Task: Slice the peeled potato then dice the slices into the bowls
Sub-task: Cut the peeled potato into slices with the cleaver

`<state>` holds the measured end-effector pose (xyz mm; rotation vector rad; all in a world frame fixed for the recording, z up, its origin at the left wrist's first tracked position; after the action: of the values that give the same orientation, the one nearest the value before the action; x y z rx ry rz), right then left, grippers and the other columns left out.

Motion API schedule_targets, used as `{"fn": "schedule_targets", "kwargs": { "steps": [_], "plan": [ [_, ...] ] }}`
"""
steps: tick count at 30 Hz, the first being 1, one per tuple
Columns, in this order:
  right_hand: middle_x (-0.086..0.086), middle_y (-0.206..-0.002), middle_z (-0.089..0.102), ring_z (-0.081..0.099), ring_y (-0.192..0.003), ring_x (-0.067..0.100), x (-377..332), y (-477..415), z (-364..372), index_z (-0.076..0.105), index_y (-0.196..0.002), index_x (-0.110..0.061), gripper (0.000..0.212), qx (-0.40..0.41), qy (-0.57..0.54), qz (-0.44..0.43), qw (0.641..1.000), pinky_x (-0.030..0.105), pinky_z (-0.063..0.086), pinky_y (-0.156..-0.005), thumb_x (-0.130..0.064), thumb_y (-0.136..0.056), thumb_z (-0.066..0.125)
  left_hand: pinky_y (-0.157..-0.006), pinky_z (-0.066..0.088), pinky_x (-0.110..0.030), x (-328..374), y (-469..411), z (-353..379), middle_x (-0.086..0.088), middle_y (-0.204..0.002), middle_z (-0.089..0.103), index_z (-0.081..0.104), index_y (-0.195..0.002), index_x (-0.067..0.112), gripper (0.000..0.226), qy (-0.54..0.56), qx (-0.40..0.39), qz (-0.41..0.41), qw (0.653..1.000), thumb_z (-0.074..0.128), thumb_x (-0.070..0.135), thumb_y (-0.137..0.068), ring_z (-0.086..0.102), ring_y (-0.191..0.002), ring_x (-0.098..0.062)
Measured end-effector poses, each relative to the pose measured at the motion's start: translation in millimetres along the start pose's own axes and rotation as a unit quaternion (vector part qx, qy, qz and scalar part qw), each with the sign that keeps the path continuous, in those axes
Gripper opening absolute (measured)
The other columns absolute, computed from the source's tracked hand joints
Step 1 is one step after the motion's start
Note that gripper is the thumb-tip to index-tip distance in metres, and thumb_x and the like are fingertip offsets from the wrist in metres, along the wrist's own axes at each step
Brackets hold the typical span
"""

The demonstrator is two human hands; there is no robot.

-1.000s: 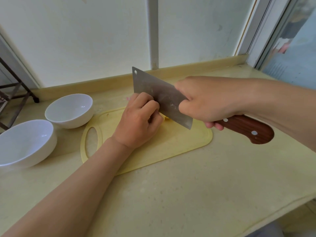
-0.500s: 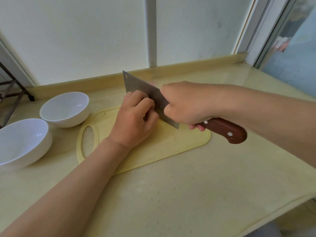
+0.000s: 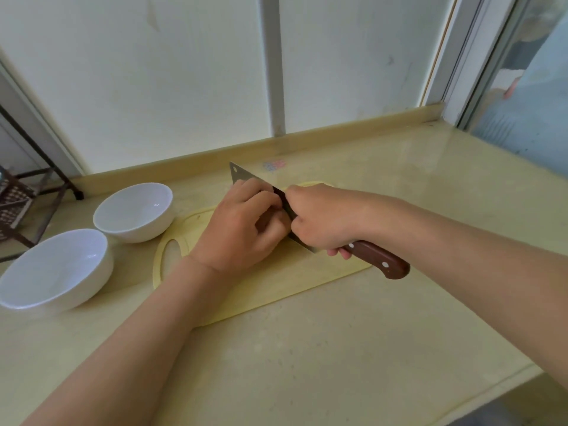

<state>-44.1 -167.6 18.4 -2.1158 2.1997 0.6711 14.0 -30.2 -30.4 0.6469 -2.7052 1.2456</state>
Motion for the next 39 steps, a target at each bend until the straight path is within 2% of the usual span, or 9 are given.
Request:
{"fn": "schedule_targets", "kwargs": {
  "steps": [2, 4, 8, 11, 14, 19, 22, 30, 39],
  "plan": [
    [0.025, -0.090, 0.065, 0.062, -0.052, 0.032, 3, 1, 0, 0.038, -0.090, -0.015, 0.012, 0.002, -0.004, 0.000, 1.000, 0.032, 0.051, -0.043, -0.007, -0.099, 0.036, -0.080, 0.051, -0.037, 1, 1, -11, -0.009, -0.104, 0.064, 0.072, -0.098, 0.002, 0.031, 0.007, -0.071, 0.003, 0.997, 0.060, 0.020, -0.076, 0.061, -0.091, -0.026],
    [0.025, -0.085, 0.066, 0.060, -0.049, 0.031, 6, 1, 0, 0.040, -0.092, -0.012, 0.009, 0.004, -0.008, 0.002, 1.000, 0.030, 0.049, -0.043, -0.006, -0.097, 0.036, -0.087, 0.050, -0.037, 0, 3, -20, -0.010, -0.114, 0.061, 0.070, -0.109, 0.003, 0.043, 0.001, -0.144, 0.017, 0.989, 0.061, 0.024, -0.073, 0.060, -0.101, -0.027],
    [0.022, -0.083, 0.065, 0.055, -0.046, 0.026, 10, 2, -1, 0.042, -0.097, -0.013, 0.007, 0.003, -0.029, 0.010, 1.000, 0.025, 0.044, -0.040, -0.009, -0.097, 0.036, -0.086, 0.050, -0.035, -2, 5, -33, -0.004, -0.121, 0.052, 0.063, -0.124, 0.013, 0.053, -0.047, -0.206, 0.022, 0.977, 0.064, 0.026, -0.073, 0.055, -0.103, -0.026],
    [0.021, -0.080, 0.064, 0.052, -0.044, 0.024, 13, 2, -1, 0.040, -0.094, -0.015, 0.008, 0.000, -0.044, 0.011, 0.999, 0.023, 0.042, -0.039, -0.009, -0.098, 0.035, -0.084, 0.052, -0.036, 0, 7, -31, -0.004, -0.121, 0.050, 0.060, -0.130, 0.014, 0.056, -0.061, -0.214, 0.033, 0.974, 0.060, 0.031, -0.076, 0.056, -0.102, -0.026],
    [0.019, -0.076, 0.062, 0.050, -0.041, 0.022, 17, 2, -2, 0.038, -0.093, -0.015, 0.008, -0.002, -0.052, 0.007, 0.999, 0.023, 0.040, -0.039, -0.011, -0.099, 0.034, -0.082, 0.053, -0.041, -2, 7, -28, -0.006, -0.121, 0.050, 0.059, -0.131, 0.013, 0.058, -0.071, -0.212, 0.043, 0.974, 0.072, 0.016, -0.075, 0.055, -0.102, -0.027],
    [0.017, -0.073, 0.063, 0.053, -0.043, 0.022, 23, 2, -2, 0.037, -0.089, -0.018, 0.014, -0.007, -0.068, 0.002, 0.998, 0.023, 0.042, -0.042, -0.013, -0.101, 0.035, -0.073, 0.051, -0.039, -6, 6, -30, -0.001, -0.117, 0.053, 0.062, -0.117, 0.014, 0.049, -0.069, -0.188, 0.059, 0.978, 0.078, 0.012, -0.071, 0.053, -0.094, -0.025],
    [0.018, -0.073, 0.064, 0.054, -0.044, 0.024, 22, 2, -2, 0.041, -0.097, -0.013, 0.008, -0.009, -0.067, -0.005, 0.998, 0.024, 0.042, -0.042, -0.011, -0.101, 0.034, -0.069, 0.049, -0.040, -8, 6, -29, -0.006, -0.109, 0.056, 0.067, -0.109, 0.007, 0.038, -0.066, -0.168, 0.068, 0.981, 0.077, 0.011, -0.072, 0.055, -0.088, -0.027],
    [0.017, -0.067, 0.065, 0.055, -0.040, 0.024, 18, 2, -2, 0.044, -0.100, -0.009, 0.008, -0.002, -0.057, -0.020, 0.998, 0.024, 0.043, -0.040, -0.007, -0.098, 0.037, -0.075, 0.047, -0.034, -6, 6, -25, -0.010, -0.109, 0.059, 0.069, -0.109, 0.004, 0.039, -0.069, -0.159, 0.074, 0.982, 0.073, 0.008, -0.070, 0.054, -0.092, -0.028],
    [0.015, -0.070, 0.063, 0.054, -0.039, 0.020, 17, 16, -18, 0.037, -0.088, -0.016, 0.011, 0.056, -0.073, -0.009, 0.996, 0.022, 0.038, -0.037, -0.011, -0.098, 0.037, -0.076, 0.047, -0.035, 0, 2, -25, -0.006, -0.110, 0.058, 0.066, -0.111, 0.006, 0.040, -0.072, -0.176, 0.068, 0.979, 0.070, 0.011, -0.071, 0.051, -0.091, -0.027]
  ]
}}
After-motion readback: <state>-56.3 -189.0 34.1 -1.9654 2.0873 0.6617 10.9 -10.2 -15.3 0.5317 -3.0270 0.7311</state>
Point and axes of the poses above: each hand's wrist, its own y-axis away from the middle knuckle, its own z-axis out of the palm, x = y × z, the point moved 2 cm from there along -y, towards the middle knuckle
